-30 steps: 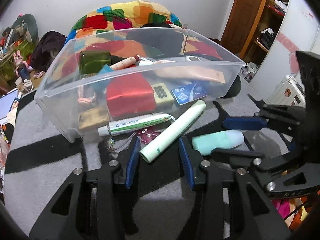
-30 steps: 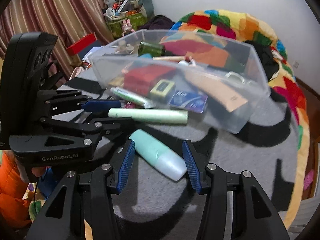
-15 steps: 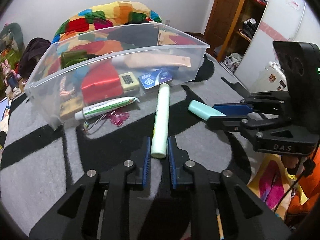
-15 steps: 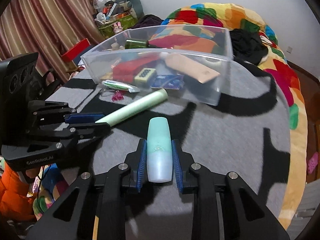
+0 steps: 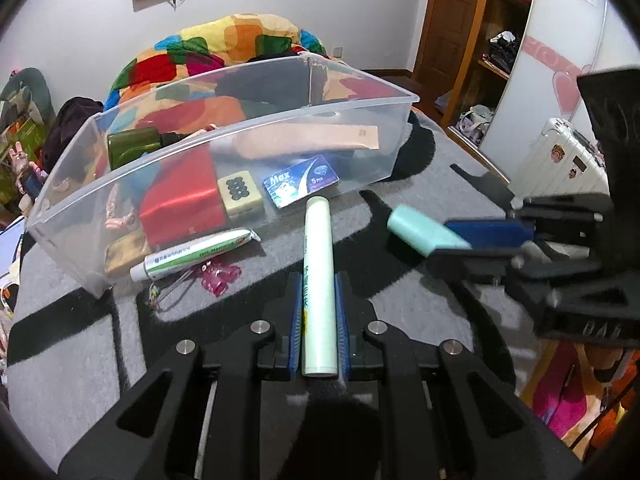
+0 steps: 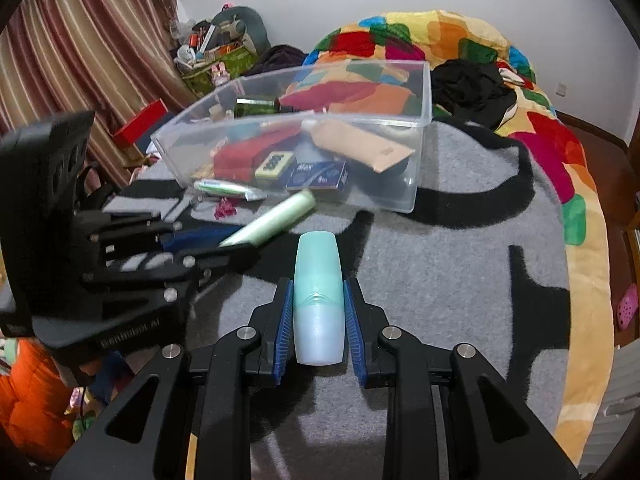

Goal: Organize objects
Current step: 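Lower the white stick and mint bottle into the clear box and release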

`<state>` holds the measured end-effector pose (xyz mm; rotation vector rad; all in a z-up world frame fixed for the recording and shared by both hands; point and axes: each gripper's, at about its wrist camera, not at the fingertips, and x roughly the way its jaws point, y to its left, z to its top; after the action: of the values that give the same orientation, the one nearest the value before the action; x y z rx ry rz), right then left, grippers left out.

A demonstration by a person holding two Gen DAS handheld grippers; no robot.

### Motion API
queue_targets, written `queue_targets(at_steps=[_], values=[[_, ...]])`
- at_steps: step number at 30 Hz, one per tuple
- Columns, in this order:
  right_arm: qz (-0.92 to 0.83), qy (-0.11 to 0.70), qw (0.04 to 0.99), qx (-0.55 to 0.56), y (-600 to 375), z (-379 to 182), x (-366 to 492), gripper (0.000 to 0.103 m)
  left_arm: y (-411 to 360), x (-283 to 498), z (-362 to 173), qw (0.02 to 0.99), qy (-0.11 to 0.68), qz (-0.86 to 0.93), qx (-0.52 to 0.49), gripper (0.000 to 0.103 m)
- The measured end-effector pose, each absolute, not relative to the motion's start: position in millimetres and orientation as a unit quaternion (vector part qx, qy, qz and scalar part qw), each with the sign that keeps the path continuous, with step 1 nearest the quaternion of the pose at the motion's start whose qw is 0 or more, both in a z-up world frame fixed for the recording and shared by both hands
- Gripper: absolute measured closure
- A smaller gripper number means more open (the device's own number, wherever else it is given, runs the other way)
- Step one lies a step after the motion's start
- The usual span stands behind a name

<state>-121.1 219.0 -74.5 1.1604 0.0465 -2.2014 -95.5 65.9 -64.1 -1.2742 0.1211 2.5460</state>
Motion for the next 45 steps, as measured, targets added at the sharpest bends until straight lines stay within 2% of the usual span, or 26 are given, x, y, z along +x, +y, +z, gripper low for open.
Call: queue_targets(at_steps=[13,23,38,45], values=[[-0.863,-0.007,0.335,0.379,213.7,-22.0,-120.6,0.080,46.5,-65.2,1.4,0.141,0.022,0.922,-0.359,0.088],[-0.880,0.000,0.326,0.346,195.9,3.4,-139.6,0.080,14.4,-77.8,46.8,0.107,-0.007,0.948,-0.300,0.088],[-0.865,0.021,0.304,0.399,155.1,-24.5,-201.2,0.080,-46.9,-148.7,23.2,0.052,-0.089,0.933,-0.346,0.088],[-0.855,0.031,0.304,0.419,145.5,-38.5,-212.5,0.081,-49.1,-168.5,3.9,0.047,-0.093,0.919,-0.380,0.088]])
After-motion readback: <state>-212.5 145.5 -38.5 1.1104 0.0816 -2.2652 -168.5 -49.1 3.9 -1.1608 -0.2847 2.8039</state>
